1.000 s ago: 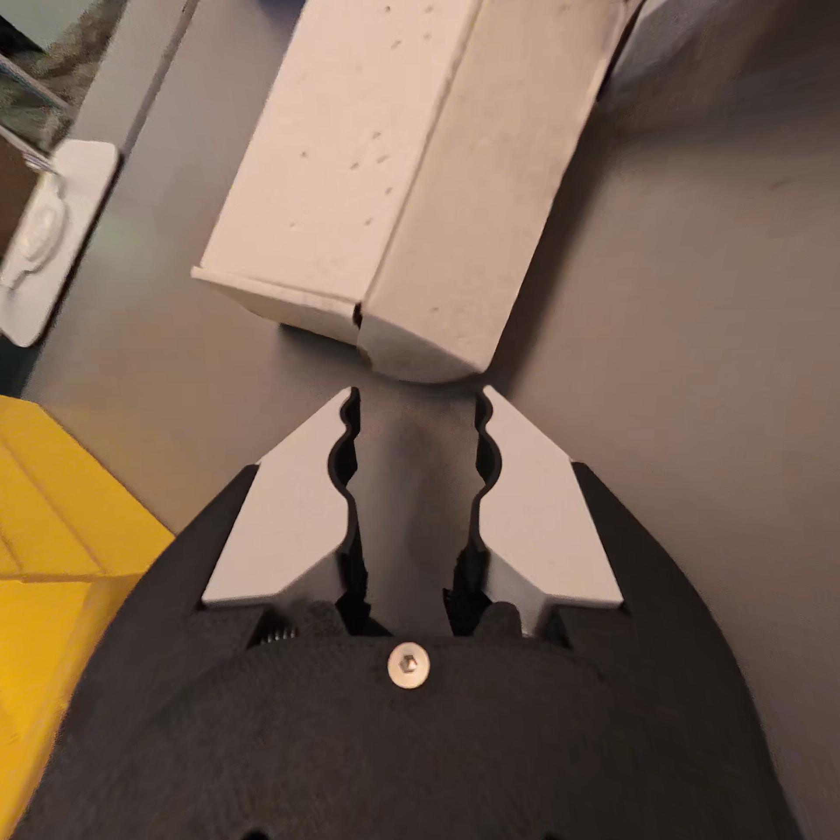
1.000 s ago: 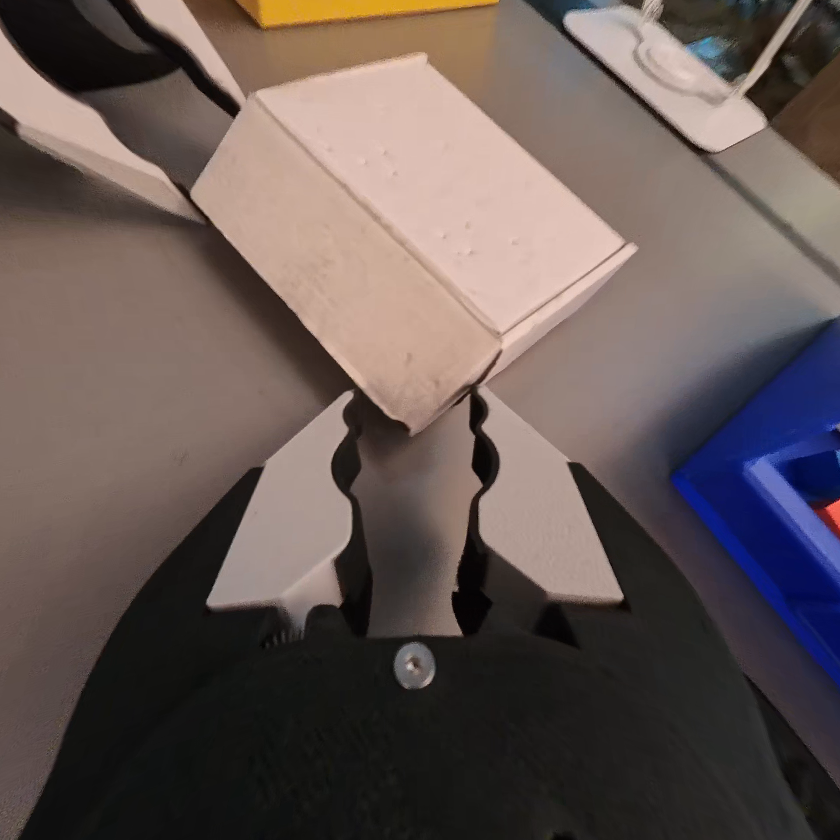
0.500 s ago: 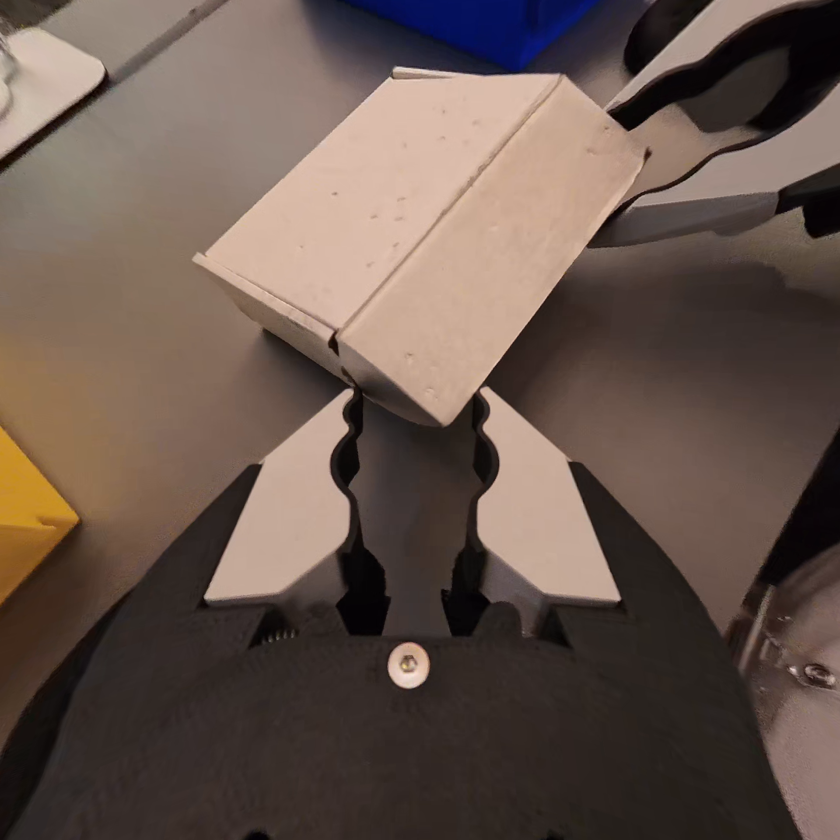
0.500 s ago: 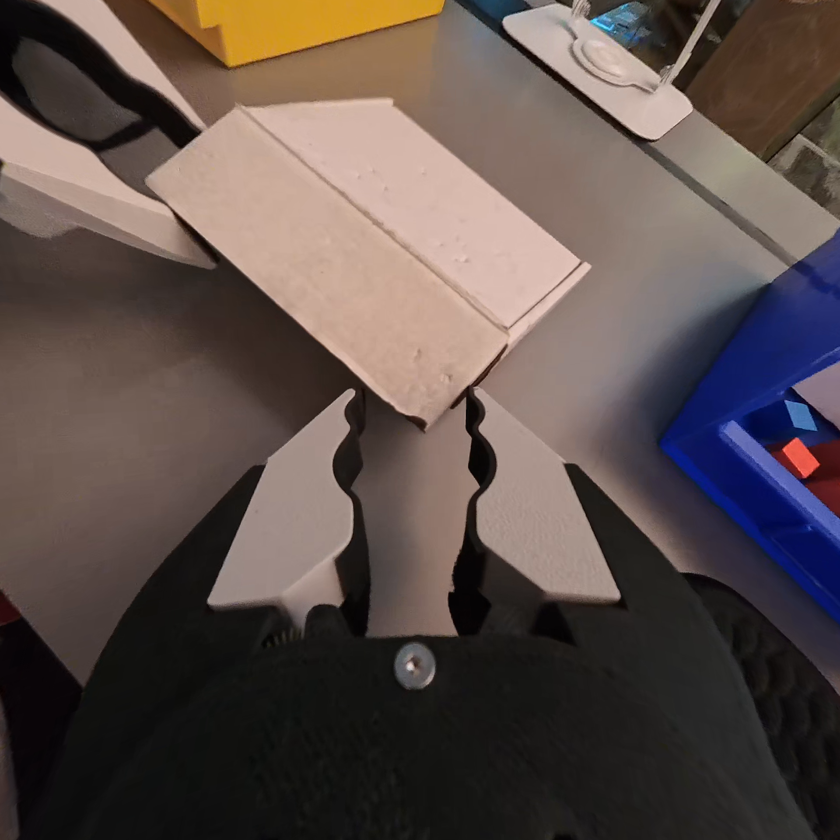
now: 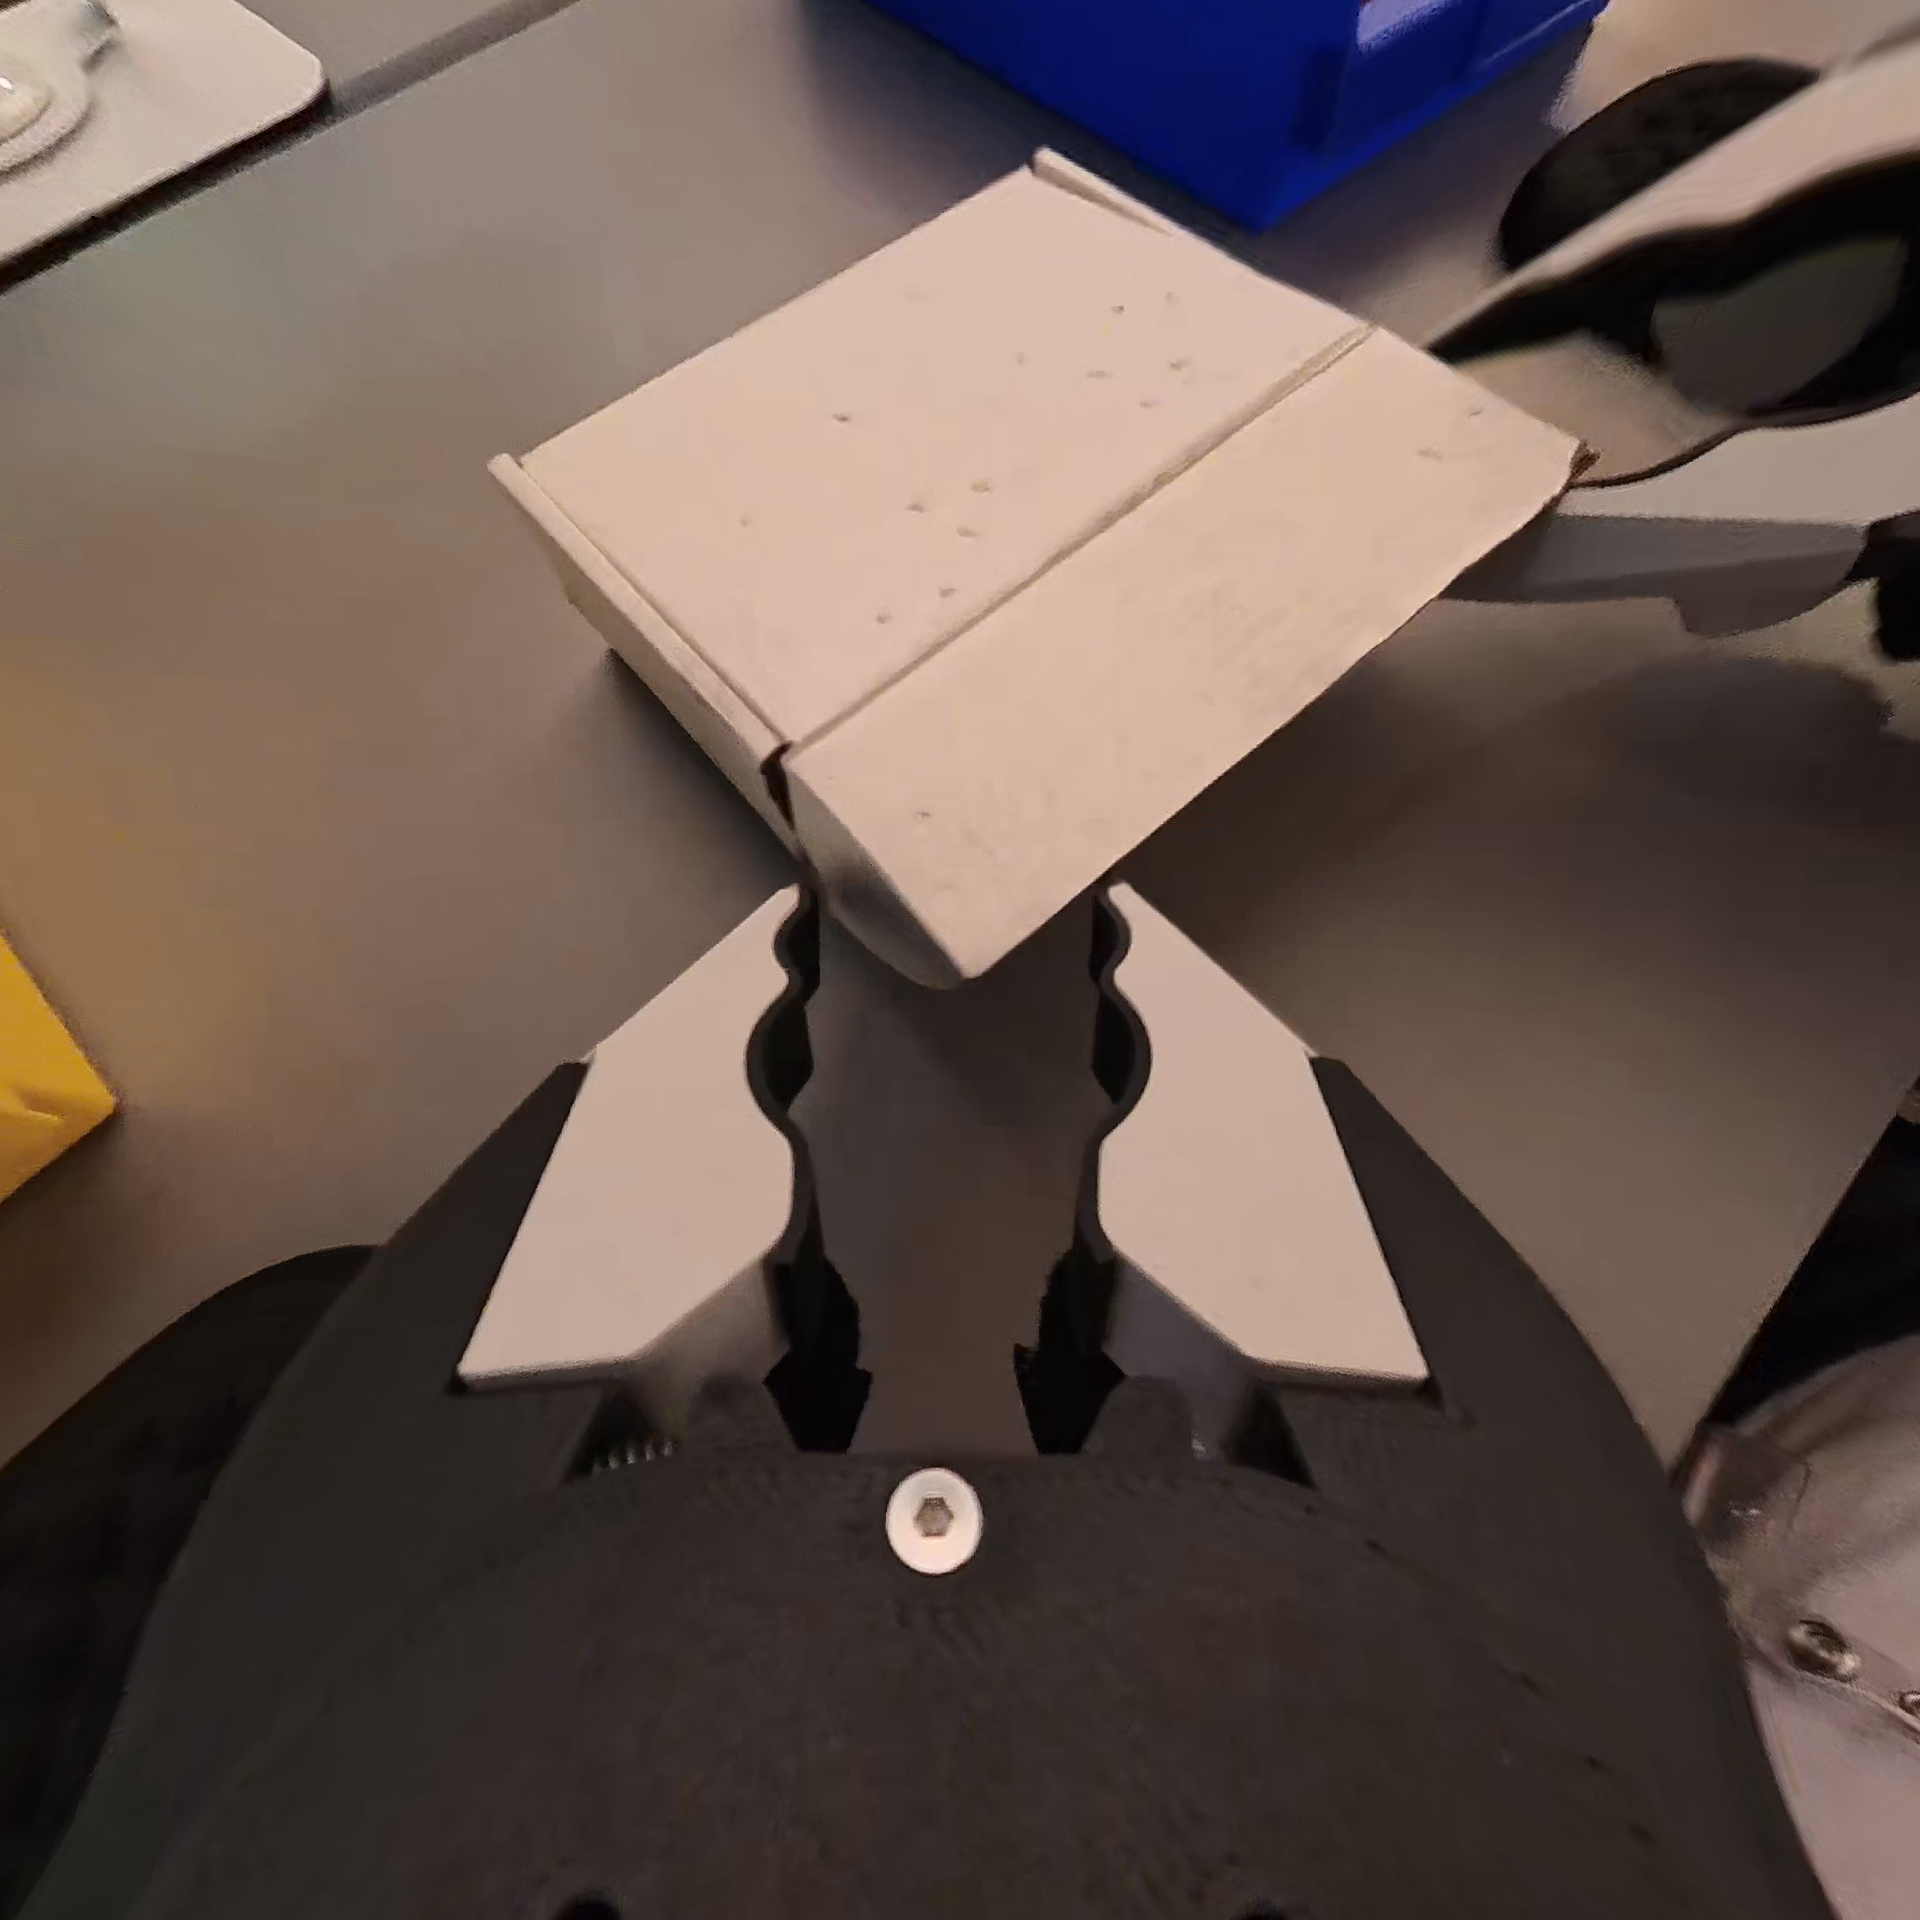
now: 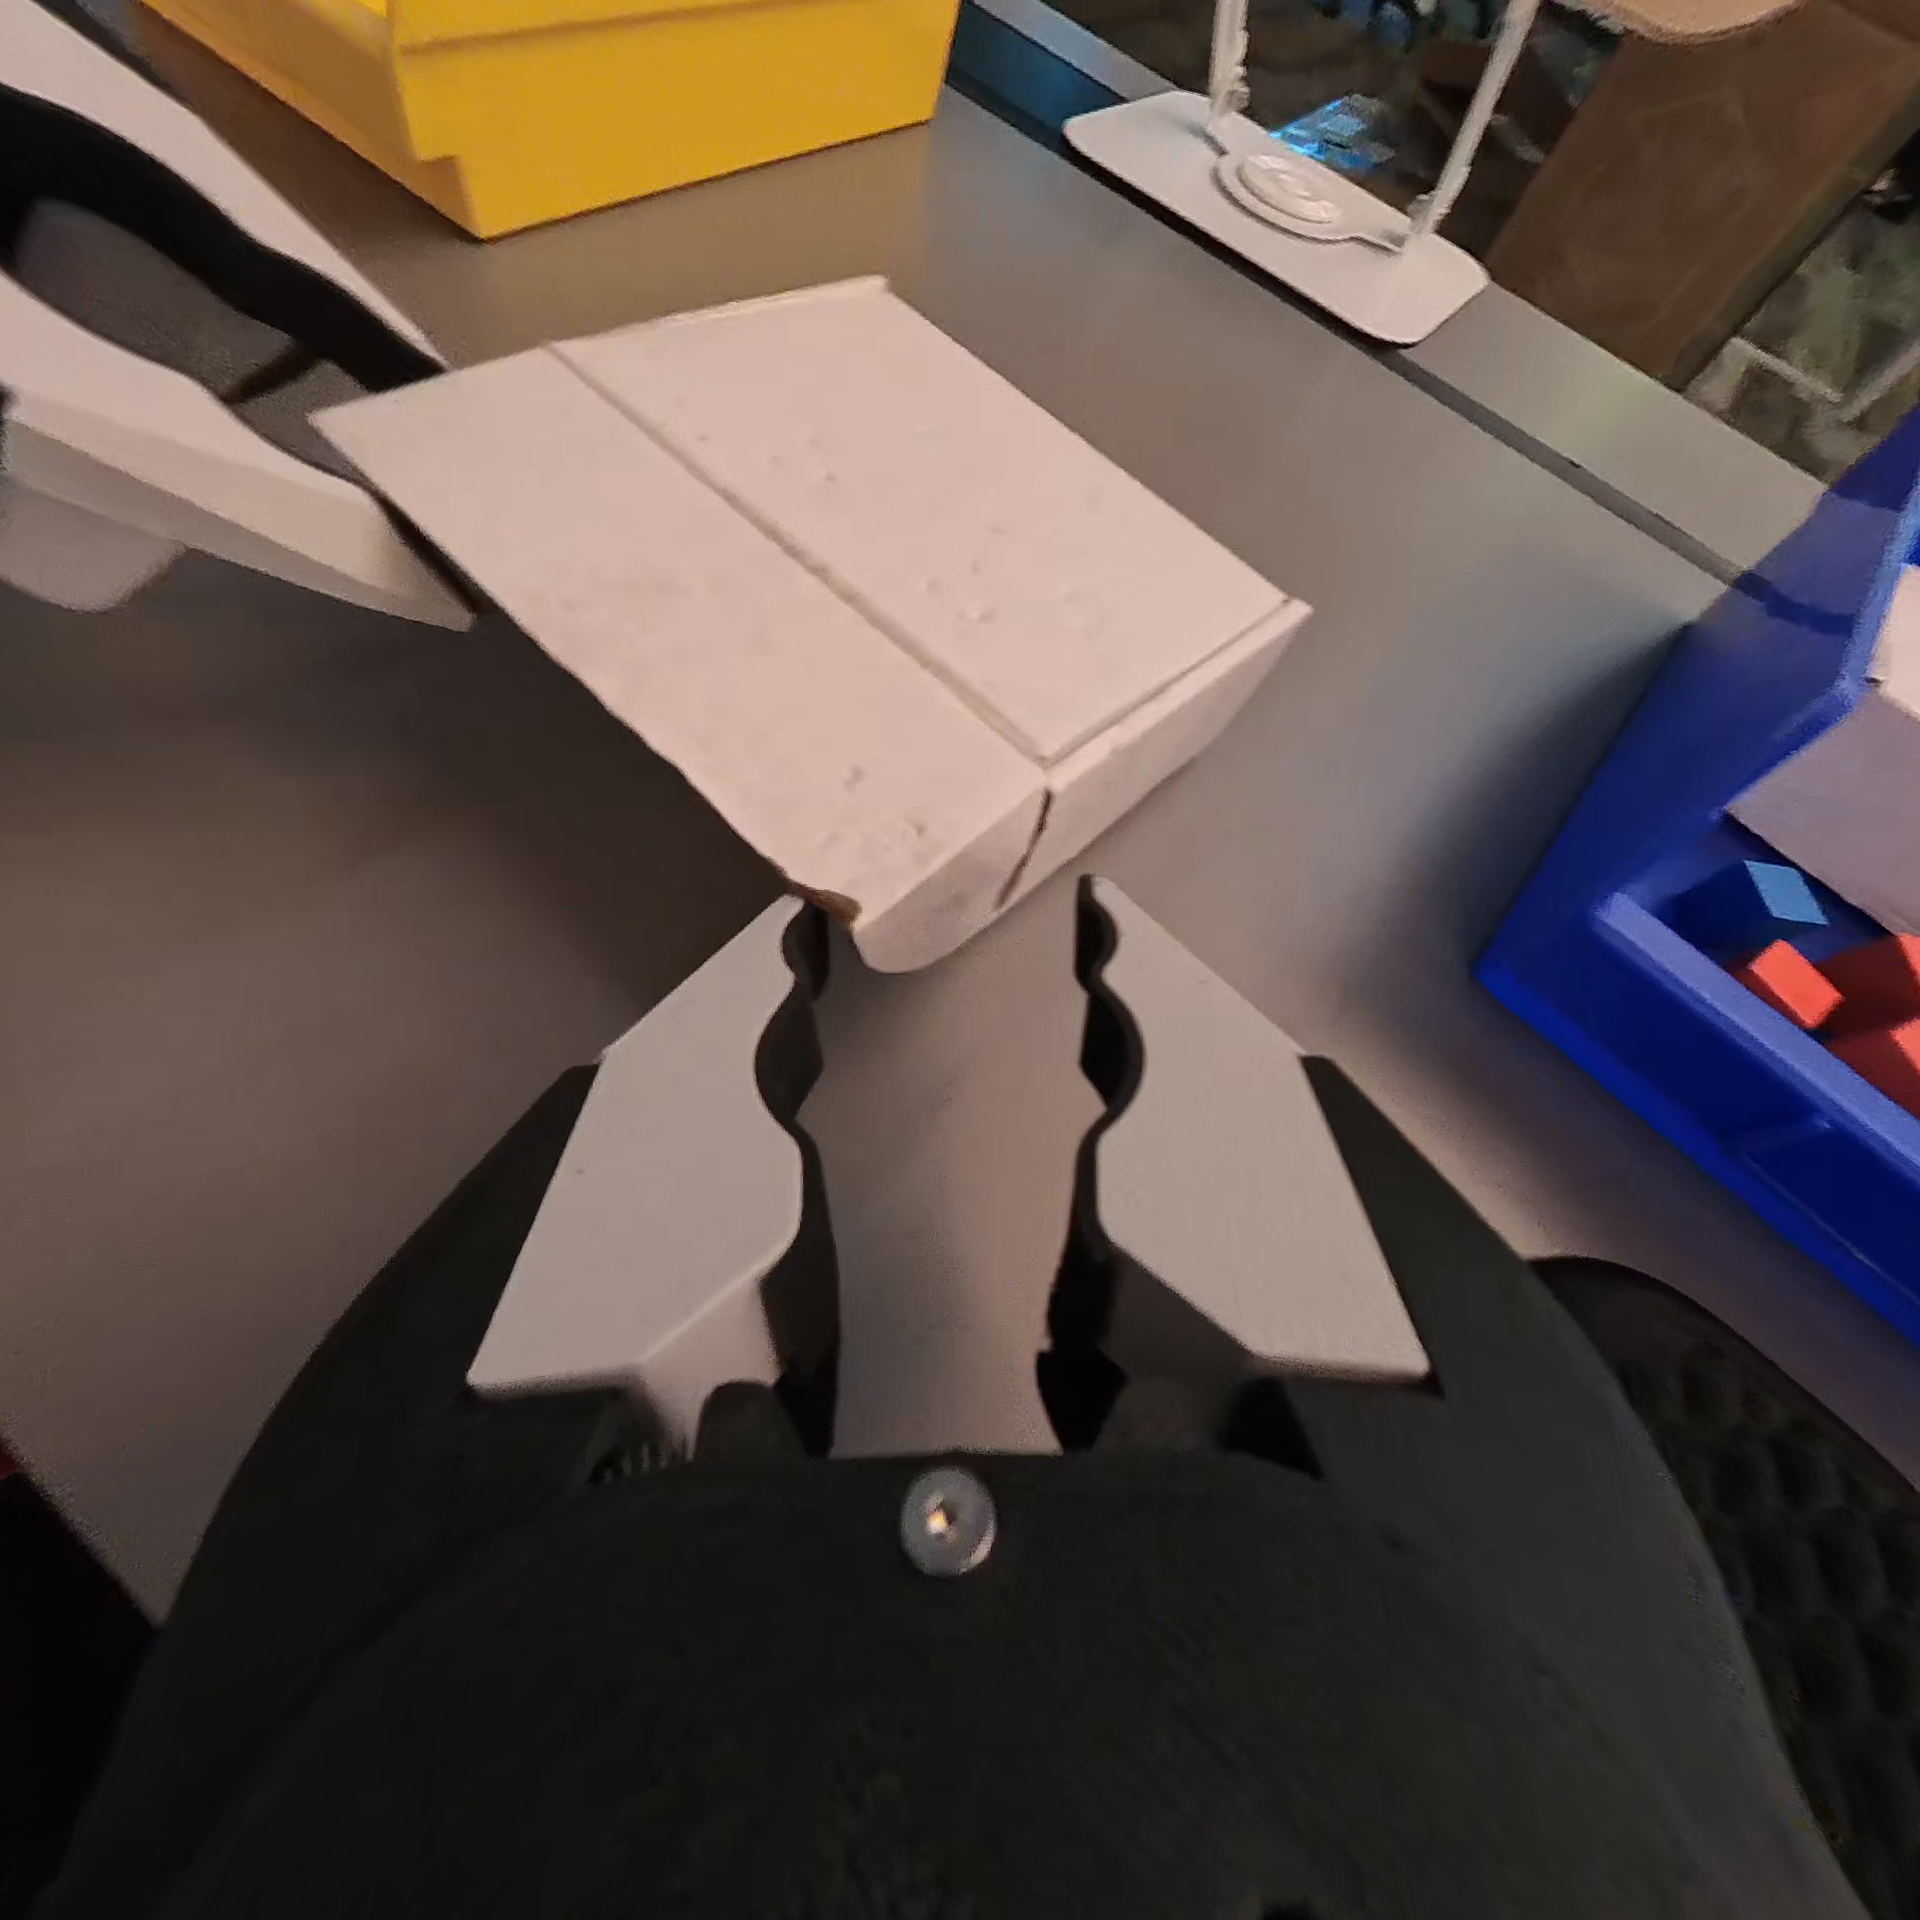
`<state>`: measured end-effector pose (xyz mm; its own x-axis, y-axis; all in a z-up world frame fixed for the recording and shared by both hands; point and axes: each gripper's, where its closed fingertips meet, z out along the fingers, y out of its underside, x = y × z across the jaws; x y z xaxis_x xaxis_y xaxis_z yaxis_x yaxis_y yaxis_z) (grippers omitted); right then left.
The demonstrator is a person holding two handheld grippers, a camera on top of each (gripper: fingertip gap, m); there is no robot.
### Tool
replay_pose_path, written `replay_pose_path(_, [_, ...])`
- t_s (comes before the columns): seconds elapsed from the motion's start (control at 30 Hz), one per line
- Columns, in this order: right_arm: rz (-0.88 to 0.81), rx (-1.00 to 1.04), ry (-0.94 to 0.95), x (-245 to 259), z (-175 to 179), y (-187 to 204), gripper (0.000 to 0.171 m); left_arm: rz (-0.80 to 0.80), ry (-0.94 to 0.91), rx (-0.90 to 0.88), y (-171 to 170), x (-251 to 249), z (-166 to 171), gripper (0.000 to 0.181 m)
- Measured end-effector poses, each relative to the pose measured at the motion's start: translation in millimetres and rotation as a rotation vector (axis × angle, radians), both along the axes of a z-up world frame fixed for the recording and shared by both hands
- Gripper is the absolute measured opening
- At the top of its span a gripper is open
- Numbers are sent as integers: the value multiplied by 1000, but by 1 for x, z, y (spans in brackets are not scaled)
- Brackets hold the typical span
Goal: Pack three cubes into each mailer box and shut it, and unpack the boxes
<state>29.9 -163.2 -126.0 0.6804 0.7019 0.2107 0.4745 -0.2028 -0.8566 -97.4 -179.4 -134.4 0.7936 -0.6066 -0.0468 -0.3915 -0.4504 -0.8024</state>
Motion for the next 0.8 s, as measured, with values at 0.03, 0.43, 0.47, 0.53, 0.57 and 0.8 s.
replay_pose_path(0.03, [-8,5,-8,4,-1,2,53,10,28,18,0,-3,-1,51])
replay_pose_path(0.43, [128,-60,22,-13,-9,-11,55,-102,-162,-98,-11,11,-3,57])
replay_pose_path(0.47, [133,-78,40,-14,-9,-12,58,-98,-185,-101,-10,12,-2,59])
replay_pose_path(0.53, [156,-127,95,-16,-6,-16,63,-86,-202,-90,-7,11,0,59])
replay_pose_path(0.57, [167,-157,134,-17,-4,-18,65,-79,-202,-84,-5,10,0,58])
replay_pose_path(0.8, [158,-283,314,-14,3,-12,65,-72,-251,-91,-2,12,1,54])
